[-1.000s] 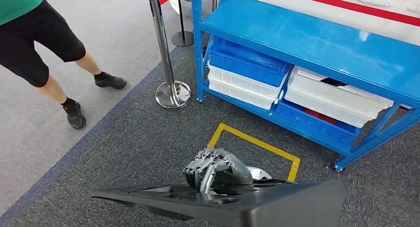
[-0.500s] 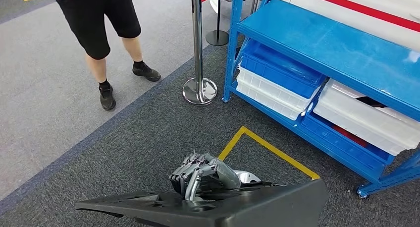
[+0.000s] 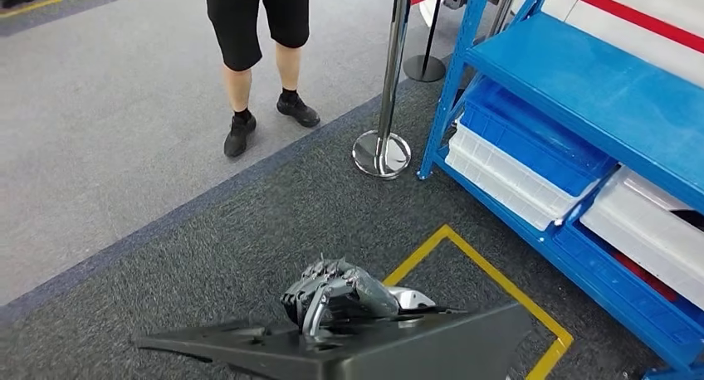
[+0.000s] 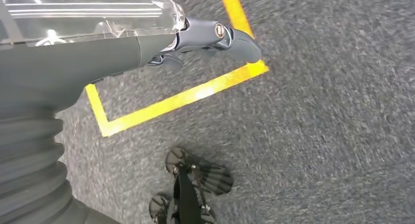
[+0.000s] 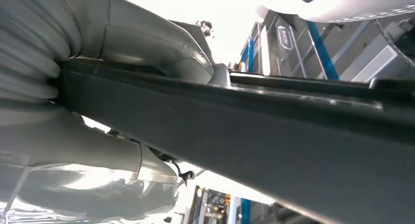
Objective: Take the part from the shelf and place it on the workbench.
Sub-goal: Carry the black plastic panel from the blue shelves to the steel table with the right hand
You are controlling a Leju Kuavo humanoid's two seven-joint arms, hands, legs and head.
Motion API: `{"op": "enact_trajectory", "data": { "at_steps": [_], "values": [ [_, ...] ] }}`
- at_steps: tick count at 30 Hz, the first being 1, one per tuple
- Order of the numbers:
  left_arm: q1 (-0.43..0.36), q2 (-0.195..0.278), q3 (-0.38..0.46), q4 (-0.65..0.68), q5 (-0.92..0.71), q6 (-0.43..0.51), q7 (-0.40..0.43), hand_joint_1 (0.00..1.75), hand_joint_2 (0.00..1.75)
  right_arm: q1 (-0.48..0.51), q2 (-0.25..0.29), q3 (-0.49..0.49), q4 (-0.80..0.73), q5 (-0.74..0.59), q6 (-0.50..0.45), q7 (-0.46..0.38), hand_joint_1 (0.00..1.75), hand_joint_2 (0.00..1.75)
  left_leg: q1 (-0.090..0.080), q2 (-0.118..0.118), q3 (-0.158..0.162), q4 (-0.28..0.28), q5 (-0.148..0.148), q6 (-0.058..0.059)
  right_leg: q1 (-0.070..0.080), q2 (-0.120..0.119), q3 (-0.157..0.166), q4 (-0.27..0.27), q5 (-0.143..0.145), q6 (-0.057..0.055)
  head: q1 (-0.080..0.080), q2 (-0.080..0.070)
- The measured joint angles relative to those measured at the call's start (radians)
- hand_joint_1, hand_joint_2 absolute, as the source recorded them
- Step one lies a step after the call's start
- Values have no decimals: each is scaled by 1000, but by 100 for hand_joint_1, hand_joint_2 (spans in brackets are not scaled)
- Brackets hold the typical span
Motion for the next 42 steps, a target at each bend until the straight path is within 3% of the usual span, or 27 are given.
{"op": "enact_trajectory", "data": {
  "at_steps": [1,2,4,6,8,9,11,13,15,16,17,19,21,23,24,25,26,28,30,31,32,33,35,37,39,40,42],
  "values": [
    [3,0,0,0,0,0,1,0,175,0,1,0,2,1,0,0,173,175,3,-11,-4,-2,3,-7,1,-12,0,-2,3,-3,0,0],
    [6,-1,0,0,0,0,2,0,175,-1,4,0,5,2,0,0,173,175,4,-7,-7,0,3,-14,1,-24,1,-6,5,-9,0,0],
    [8,-3,-1,0,0,-1,2,0,175,-2,9,0,7,2,0,0,173,175,4,40,-28,41,-24,-24,-1,-52,6,-15,10,-22,0,0],
    [3,-4,-2,0,0,-4,3,0,175,-2,12,0,12,3,0,0,173,175,4,97,-83,160,-87,-32,3,-84,7,-17,10,-30,0,0],
    [2,-4,-3,0,0,-9,5,0,175,1,12,0,18,5,-2,0,173,175,6,111,-134,274,-129,-38,6,-116,6,-16,8,-32,0,0],
    [4,-5,-4,0,0,-11,7,0,175,1,12,0,23,6,-2,0,173,175,7,114,-136,284,-125,-39,7,-130,6,-16,7,-32,0,0],
    [8,-6,-5,0,0,-11,7,0,175,2,14,1,32,10,-5,0,173,175,7,127,-74,181,-71,-36,7,-155,8,-16,4,-29,0,0],
    [6,-9,-6,0,0,-10,7,0,175,2,19,1,42,21,-10,0,173,175,0,162,0,46,-30,-22,11,-176,12,-15,1,-22,0,0],
    [6,-15,-7,0,-1,-11,5,0,175,1,24,2,52,38,-17,-1,173,175,-9,175,21,-1,-25,-3,15,-193,14,-16,-1,-12,0,0],
    [7,-18,-7,0,-1,-12,3,0,175,1,25,3,56,46,-20,-1,173,175,-11,164,19,-1,-23,5,16,-201,16,-17,-1,-7,0,0],
    [10,-21,-7,0,0,-14,0,0,175,1,27,4,60,54,-21,-2,173,175,-9,154,19,-4,-21,11,15,-204,17,-17,-3,-1,0,0],
    [12,-30,-7,1,7,-18,-6,0,175,-1,30,7,66,63,-20,-2,173,175,-4,136,22,-13,-14,23,12,-174,11,7,-25,8,0,0],
    [7,-39,-7,1,17,-19,-11,0,175,-2,32,14,73,66,-17,-2,173,175,-2,117,23,-18,-9,32,9,-118,-38,114,-88,11,0,0],
    [4,-45,-6,1,26,-19,-14,0,175,-3,32,21,82,67,-16,-2,173,175,-3,93,21,-17,-8,35,8,-92,-106,253,-143,11,0,0],
    [4,-47,-6,1,29,-19,-14,0,175,-4,32,25,87,66,-16,-2,173,175,-4,80,21,-16,-8,35,8,-89,-123,282,-143,11,0,0],
    [5,-49,-5,1,32,-19,-15,0,175,-6,32,28,91,64,-18,-2,173,175,-5,66,22,-15,-8,35,8,-88,-121,269,-121,10,0,0],
    [6,-51,-4,1,34,-19,-15,0,175,-10,32,31,95,61,-20,-2,173,175,-5,51,23,-13,-9,34,8,-83,-99,217,-83,8,0,0],
    [6,-56,-2,1,39,-18,-16,0,175,-19,32,37,99,53,-27,-2,173,175,-4,25,21,-7,-11,30,5,-39,-36,71,-9,-1,0,0],
    [5,-59,1,1,41,-18,-17,0,175,-27,32,43,101,48,-34,-2,173,175,-1,2,11,-3,-11,18,5,1,-6,-5,14,-4,0,0],
    [6,-60,2,1,41,-18,-17,0,175,-29,32,45,103,46,-36,-2,173,175,2,-9,6,-3,-9,10,6,4,-5,-11,12,-4,0,0],
    [8,-60,3,1,41,-18,-17,0,175,-31,32,47,104,45,-36,-2,173,175,4,-20,2,-5,-7,3,6,-8,-4,-15,14,-6,0,0],
    [10,-59,3,1,42,-18,-17,0,175,-34,33,48,104,45,-36,-2,173,175,4,-12,0,-3,-8,-3,5,-20,0,-21,16,-10,0,0],
    [11,-60,4,1,42,-17,-17,0,175,-38,35,51,105,43,-36,-2,173,175,0,44,-23,46,-37,-14,0,-51,10,-33,18,-21,0,0],
    [7,-60,4,1,42,-18,-17,0,175,-39,35,52,106,42,-37,-2,173,175,2,101,-84,172,-99,-25,4,-85,15,-35,15,-28,-1,0],
    [6,-60,4,1,42,-18,-17,0,175,-39,35,53,108,42,-37,-2,173,175,6,113,-138,279,-133,-33,6,-116,17,-34,11,-29,0,0],
    [7,-60,4,1,42,-18,-17,0,175,-40,35,55,109,42,-38,-2,173,175,7,114,-139,280,-122,-34,7,-130,18,-33,8,-28,-1,0],
    [9,-60,4,1,42,-18,-17,0,175,-41,35,57,110,42,-39,-2,173,175,7,132,-75,162,-57,-33,7,-155,25,-31,1,-23,-1,0]
  ]
}}
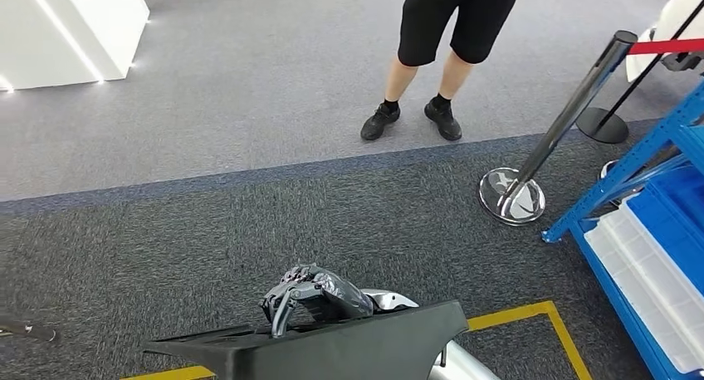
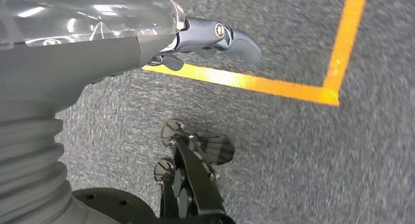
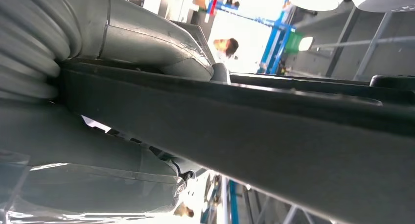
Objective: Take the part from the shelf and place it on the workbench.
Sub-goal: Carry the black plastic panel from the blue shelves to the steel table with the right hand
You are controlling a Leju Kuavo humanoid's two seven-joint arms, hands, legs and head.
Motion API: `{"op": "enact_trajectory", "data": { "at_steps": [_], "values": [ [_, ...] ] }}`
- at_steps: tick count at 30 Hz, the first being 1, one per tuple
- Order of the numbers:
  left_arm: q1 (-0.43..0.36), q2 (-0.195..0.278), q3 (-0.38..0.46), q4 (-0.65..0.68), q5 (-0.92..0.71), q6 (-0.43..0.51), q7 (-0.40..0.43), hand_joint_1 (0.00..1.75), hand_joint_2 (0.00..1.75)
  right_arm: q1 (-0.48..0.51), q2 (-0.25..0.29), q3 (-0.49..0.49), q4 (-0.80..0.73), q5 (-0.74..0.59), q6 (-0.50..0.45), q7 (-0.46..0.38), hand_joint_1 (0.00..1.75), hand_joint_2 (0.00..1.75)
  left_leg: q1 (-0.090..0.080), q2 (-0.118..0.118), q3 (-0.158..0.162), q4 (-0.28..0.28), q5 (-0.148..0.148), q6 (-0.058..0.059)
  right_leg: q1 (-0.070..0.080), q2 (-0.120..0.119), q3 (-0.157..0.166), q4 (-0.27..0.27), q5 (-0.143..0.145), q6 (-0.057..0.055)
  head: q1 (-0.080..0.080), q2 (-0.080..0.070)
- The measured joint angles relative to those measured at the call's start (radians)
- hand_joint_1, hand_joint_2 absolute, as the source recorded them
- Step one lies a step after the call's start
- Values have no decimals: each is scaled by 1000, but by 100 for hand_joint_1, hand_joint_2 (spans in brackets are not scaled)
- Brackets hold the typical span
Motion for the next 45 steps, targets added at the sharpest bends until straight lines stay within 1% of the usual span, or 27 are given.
{"op": "enact_trajectory", "data": {
  "at_steps": [2,3,6,8,10,12,13,14,15,17,19,21,23,25,27,28,29,31,33,34,36,37,39,41,42,44,45],
  "values": [
    [-2,0,0,0,0,-1,0,0,175,-3,0,1,0,0,-4,0,173,175,-7,36,70,-130,43,15,5,-20,8,2,-8,8,0,0],
    [-3,-1,0,0,-1,-2,0,0,175,-5,0,1,0,-1,-7,0,173,175,-11,47,84,-158,48,24,8,-28,10,2,-10,12,0,0],
    [0,-2,0,0,0,-4,1,0,175,-7,0,2,-2,-6,-12,0,173,175,-13,26,82,-167,49,45,9,-41,14,3,-16,28,0,0],
    [0,-5,1,0,5,-3,7,0,175,-6,-4,1,-12,-18,-2,0,173,175,-10,7,84,-174,53,58,5,-3,-2,45,-48,37,0,0],
    [-2,-6,2,0,11,0,18,0,175,3,-19,-5,-31,-34,16,0,173,175,-10,-14,84,-176,56,69,2,48,-60,165,-111,38,0,0],
    [-4,-6,6,0,17,10,33,0,175,22,-42,-19,-52,-43,37,0,173,175,-12,-41,82,-175,56,72,1,64,-124,283,-149,38,1,0],
    [-3,-4,8,0,18,16,40,0,175,32,-52,-27,-63,-44,45,0,173,175,-12,-55,82,-173,56,72,1,67,-136,298,-140,37,1,0],
    [-1,-2,11,0,18,22,46,0,175,40,-59,-34,-72,-42,50,0,173,175,-13,-69,82,-171,55,72,1,70,-127,267,-111,35,1,0],
    [0,0,13,0,17,26,51,0,175,45,-64,-38,-82,-39,53,0,173,175,-13,-83,83,-168,55,70,0,79,-101,204,-70,31,1,0],
    [0,4,15,0,14,30,57,0,175,51,-70,-45,-97,-36,56,0,173,175,-13,-106,78,-161,52,64,-2,124,-46,73,-11,26,1,0],
    [0,8,18,0,14,32,60,0,175,57,-75,-50,-107,-35,57,0,173,175,-11,-125,70,-158,53,51,0,146,-29,25,1,23,1,0],
    [4,13,21,0,12,36,61,0,175,60,-78,-54,-113,-34,56,0,173,175,-9,-137,65,-159,56,38,2,125,-27,21,6,16,1,0],
    [6,17,23,0,4,50,69,0,175,61,-79,-56,-119,-33,56,0,173,175,-10,-101,51,-130,38,29,-1,102,-21,11,10,3,0,0],
    [4,26,23,0,-6,75,84,0,175,65,-82,-60,-123,-31,56,0,173,175,-10,-45,2,-26,-20,22,1,73,-17,7,9,-7,0,0],
    [4,41,23,0,-12,99,103,0,175,73,-88,-64,-125,-30,58,0,173,175,-7,-24,-57,100,-73,15,6,43,-17,7,6,-10,0,0],
    [7,50,23,0,-14,108,111,0,175,76,-91,-65,-125,-30,59,0,173,175,-6,-21,-67,126,-78,13,7,29,-17,7,5,-10,0,0],
    [11,60,23,0,-14,114,116,0,175,79,-94,-66,-126,-29,60,0,173,175,-6,-18,-57,113,-64,12,8,17,-16,8,3,-9,0,0],
    [17,79,23,-1,-16,118,120,0,175,83,-97,-67,-131,-26,59,1,173,175,-6,2,15,-15,-6,14,8,-7,-11,8,-2,-5,0,0],
    [18,93,23,-3,-17,119,123,0,175,88,-98,-69,-140,-21,58,2,173,175,-14,33,81,-133,28,27,13,-28,-4,9,-8,3,0,0],
    [19,98,24,-5,-17,120,124,0,175,90,-98,-69,-145,-20,57,2,173,175,-18,40,93,-157,30,35,15,-36,-2,9,-11,8,0,0],
    [25,103,25,-7,-14,120,128,0,175,96,-99,-70,-151,-17,56,3,173,175,-22,25,92,-161,28,49,16,-53,2,8,-15,17,0,0],
    [29,104,25,-7,-13,120,129,0,175,98,-99,-70,-154,-17,55,3,173,175,-20,14,92,-164,30,54,14,-48,3,11,-19,22,0,0],
    [32,105,26,-7,-11,118,133,0,175,102,-99,-72,-161,-17,54,4,173,175,-15,-5,95,-171,35,65,9,0,-17,62,-54,31,0,0],
    [29,104,26,-7,-11,116,135,0,175,109,-100,-75,-166,-18,54,5,173,175,-14,-25,96,-172,36,73,6,53,-81,190,-118,36,1,0],
    [28,104,26,-7,-11,115,135,0,175,113,-100,-76,-166,-18,54,5,173,175,-15,-37,95,-172,36,74,5,62,-117,258,-142,36,1,0],
    [28,103,26,-7,-11,114,135,0,175,118,-101,-77,-166,-18,54,5,173,175,-16,-64,96,-169,35,74,5,67,-149,304,-134,36,1,0],
    [29,103,26,-7,-11,113,135,0,175,120,-101,-77,-166,-18,54,6,173,175,-16,-79,97,-168,34,73,5,70,-135,265,-101,34,1,0]
  ]
}}
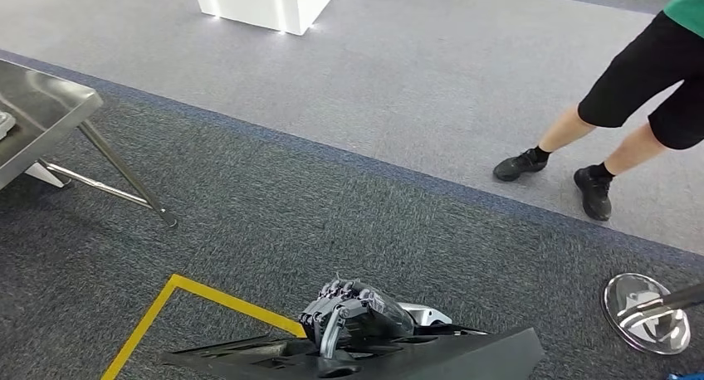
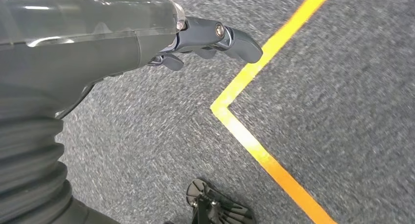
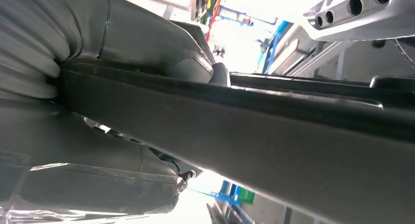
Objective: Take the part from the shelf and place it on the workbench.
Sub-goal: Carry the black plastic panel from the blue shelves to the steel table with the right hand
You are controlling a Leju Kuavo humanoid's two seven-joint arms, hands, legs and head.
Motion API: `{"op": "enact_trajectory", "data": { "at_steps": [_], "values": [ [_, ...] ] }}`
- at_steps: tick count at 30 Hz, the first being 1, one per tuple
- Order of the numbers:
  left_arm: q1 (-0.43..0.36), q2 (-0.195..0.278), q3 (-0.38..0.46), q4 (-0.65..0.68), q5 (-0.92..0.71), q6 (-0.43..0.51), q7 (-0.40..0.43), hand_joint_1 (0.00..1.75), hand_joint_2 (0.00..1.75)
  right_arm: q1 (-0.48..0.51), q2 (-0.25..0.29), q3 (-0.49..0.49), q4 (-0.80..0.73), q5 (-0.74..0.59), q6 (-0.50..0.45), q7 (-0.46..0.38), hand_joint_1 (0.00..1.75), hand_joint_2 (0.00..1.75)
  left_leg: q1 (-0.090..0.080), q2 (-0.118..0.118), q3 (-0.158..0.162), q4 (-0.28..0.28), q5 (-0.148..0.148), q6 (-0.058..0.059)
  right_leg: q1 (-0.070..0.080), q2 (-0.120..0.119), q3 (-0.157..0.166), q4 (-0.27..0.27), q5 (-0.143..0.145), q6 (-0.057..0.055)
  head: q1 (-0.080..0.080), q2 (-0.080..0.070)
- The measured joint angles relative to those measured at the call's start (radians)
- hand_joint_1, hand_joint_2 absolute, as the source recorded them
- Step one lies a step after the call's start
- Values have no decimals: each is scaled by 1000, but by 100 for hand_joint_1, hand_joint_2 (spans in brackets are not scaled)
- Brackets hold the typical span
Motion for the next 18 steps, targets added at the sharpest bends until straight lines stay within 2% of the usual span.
{"op": "enact_trajectory", "data": {
  "at_steps": [1,2,3,4,5,7,8,9,11,13,14,15,16,18],
  "values": [
    [0,0,0,0,0,-1,0,0,175,0,0,-1,0,0,0,0,173,175,0,-14,1,2,-1,-2,-1,11,30,-69,43,-2,0,0],
    [0,-1,0,0,1,-4,-1,0,175,0,0,-2,-1,-1,1,1,173,175,0,-27,1,5,-3,-5,-3,38,61,-140,75,-4,0,0],
    [0,-2,0,0,3,-8,-3,0,175,0,0,-3,-2,-2,2,1,173,175,0,-40,-2,9,-4,-9,-5,59,85,-196,97,-6,0,0],
    [-1,-3,0,0,5,-12,-6,0,175,0,0,-5,-3,-3,3,1,173,175,1,-51,-6,11,-4,-15,-6,76,98,-227,105,-8,0,0],
    [0,-4,0,0,6,-17,-11,0,175,0,0,-5,-3,-4,4,2,173,175,3,-61,-10,10,-3,-21,-4,82,101,-236,102,-11,0,0],
    [2,-6,0,0,7,-25,-21,0,175,-1,1,-6,-5,-6,6,2,173,175,7,-76,-15,7,-1,-34,-3,57,104,-245,107,-22,0,0],
    [3,-8,0,-1,7,-28,-26,0,175,-2,2,-7,-5,-7,6,2,173,175,6,-63,-19,16,-7,-39,-3,44,109,-251,109,-29,0,0],
    [2,-10,0,-1,7,-30,-29,0,175,-3,4,-8,-6,-8,6,2,173,175,5,-38,-32,42,-24,-43,-5,29,113,-257,111,-36,0,0],
    [-3,-11,0,-1,7,-34,-33,0,175,-4,6,-12,-8,-10,9,2,173,175,4,28,-86,157,-85,-50,-1,-2,117,-262,110,-44,0,0],
    [-8,-13,0,-1,5,-37,-36,0,175,-4,7,-16,-8,-11,14,2,173,175,8,54,-146,279,-132,-57,4,-34,118,-262,106,-48,0,0],
    [-8,-15,0,-1,4,-38,-37,0,175,-4,7,-17,-8,-12,17,2,173,175,10,58,-158,302,-134,-59,6,-49,119,-261,104,-48,0,0],
    [-7,-16,0,-1,2,-38,-37,0,175,-4,7,-18,-8,-12,19,2,173,175,11,61,-150,289,-118,-60,7,-62,120,-261,102,-48,0,0],
    [-6,-17,0,-1,1,-39,-38,0,175,-6,8,-20,-8,-12,21,2,173,175,12,65,-121,236,-87,-60,8,-74,122,-261,100,-46,0,0],
    [-7,-17,0,-1,0,-44,-42,0,175,-15,13,-22,-8,-14,24,3,173,175,8,97,-42,92,-30,-54,12,-95,128,-259,94,-41,0,0]
  ]
}}
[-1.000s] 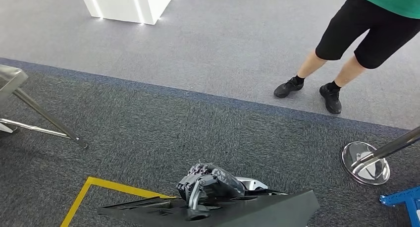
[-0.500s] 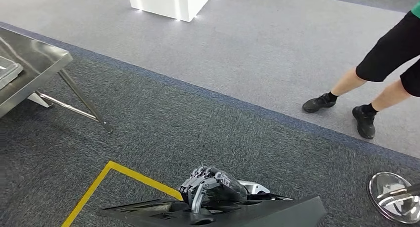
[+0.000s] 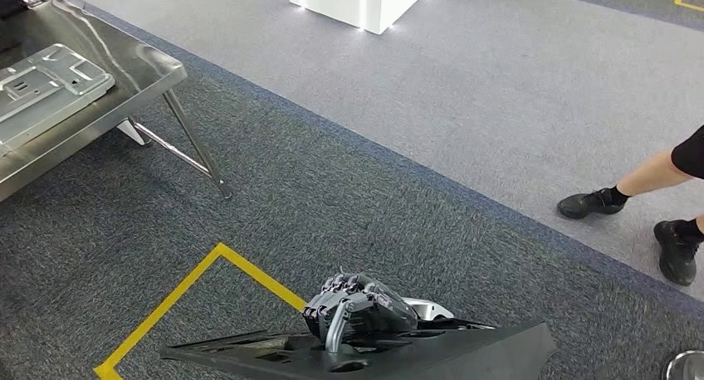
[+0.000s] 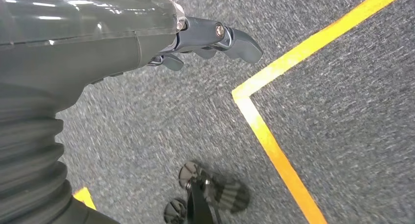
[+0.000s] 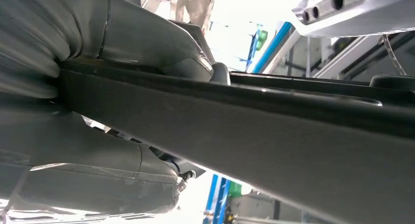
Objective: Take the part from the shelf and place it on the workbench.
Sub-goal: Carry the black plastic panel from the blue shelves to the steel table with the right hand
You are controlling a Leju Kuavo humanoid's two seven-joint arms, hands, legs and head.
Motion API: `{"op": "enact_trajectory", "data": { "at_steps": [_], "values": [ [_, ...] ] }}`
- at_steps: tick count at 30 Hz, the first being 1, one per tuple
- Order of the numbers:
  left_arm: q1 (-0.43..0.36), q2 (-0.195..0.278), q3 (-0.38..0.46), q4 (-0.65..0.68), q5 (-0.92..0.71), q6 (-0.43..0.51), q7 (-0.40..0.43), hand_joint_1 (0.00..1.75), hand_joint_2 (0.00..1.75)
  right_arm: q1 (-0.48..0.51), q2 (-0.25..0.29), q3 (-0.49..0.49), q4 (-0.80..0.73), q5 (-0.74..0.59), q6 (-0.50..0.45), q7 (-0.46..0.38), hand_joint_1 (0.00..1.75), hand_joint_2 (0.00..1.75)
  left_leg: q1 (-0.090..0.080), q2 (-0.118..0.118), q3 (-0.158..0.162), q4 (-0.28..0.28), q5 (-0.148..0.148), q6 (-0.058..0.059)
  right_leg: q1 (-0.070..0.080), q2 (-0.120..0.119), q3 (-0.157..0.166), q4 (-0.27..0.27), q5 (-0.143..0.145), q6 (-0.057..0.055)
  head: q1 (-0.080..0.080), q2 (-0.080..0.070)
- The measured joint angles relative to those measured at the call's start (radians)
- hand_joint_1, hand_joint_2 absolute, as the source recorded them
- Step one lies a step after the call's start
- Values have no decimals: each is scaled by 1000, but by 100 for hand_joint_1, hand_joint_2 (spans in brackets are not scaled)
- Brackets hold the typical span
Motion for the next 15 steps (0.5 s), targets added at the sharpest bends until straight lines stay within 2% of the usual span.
{"op": "enact_trajectory", "data": {
  "at_steps": [1,2,3,4,5,7,8,9,10,11,12,13,14,15],
  "values": [
    [-2,-1,0,0,0,-4,-4,0,175,-7,4,0,0,-2,3,1,173,175,-4,16,28,-52,14,8,3,-9,2,1,-3,4,0,0],
    [-4,-2,0,0,1,-8,-8,0,175,-15,9,0,0,-5,8,2,173,175,-8,26,40,-78,17,15,5,-16,4,2,-5,8,0,0],
    [-6,-3,0,0,2,-11,-12,0,175,-21,14,0,0,-9,14,4,173,175,-13,25,40,-83,13,23,7,-24,5,2,-6,12,0,0],
    [-7,-4,0,0,4,-13,-14,0,175,-25,19,0,0,-15,19,6,173,175,-12,13,39,-85,15,30,7,-32,7,2,-8,17,0,0],
    [-6,-6,0,0,7,-14,-15,0,175,-30,23,1,0,-21,23,7,173,175,-11,3,41,-88,17,34,4,-28,8,5,-12,23,0,0],
    [-7,-10,0,0,10,-13,-15,0,175,-37,30,1,1,-33,29,8,173,175,-6,-18,45,-95,22,46,-2,22,-10,52,-45,32,0,0],
    [-9,-13,0,0,12,-13,-16,0,175,-39,33,1,1,-39,31,8,173,175,-5,-27,47,-97,24,50,-6,56,-36,107,-74,35,0,0],
    [-12,-14,0,0,13,-12,-16,0,175,-40,34,2,3,-44,33,9,173,175,-5,-39,46,-97,24,53,-7,80,-72,178,-108,35,0,0],
    [-14,-16,0,0,14,-12,-16,0,175,-41,34,2,4,-48,34,9,173,175,-5,-52,46,-96,24,55,-8,89,-109,248,-134,36,0,0],
    [-15,-18,0,0,15,-12,-16,0,175,-41,35,2,6,-51,35,9,173,175,-6,-66,46,-95,24,55,-9,92,-136,294,-142,36,0,0],
    [-15,-20,1,0,16,-12,-15,0,175,-42,35,2,8,-55,35,10,173,175,-6,-80,46,-95,24,55,-10,93,-147,304,-130,36,0,0],
    [-14,-22,1,0,18,-12,-15,0,175,-43,36,2,9,-60,36,11,173,175,-5,-95,48,-93,23,54,-11,95,-136,272,-99,35,0,0],
    [-13,-24,2,0,19,-11,-15,0,175,-47,38,2,10,-66,37,12,173,175,-5,-110,49,-92,22,52,-13,105,-109,206,-56,34,0,0],
    [-13,-26,2,0,19,-11,-15,0,175,-51,39,1,12,-72,40,12,173,175,-5,-124,49,-89,20,48,-16,129,-77,134,-21,32,0,0]
  ]
}}
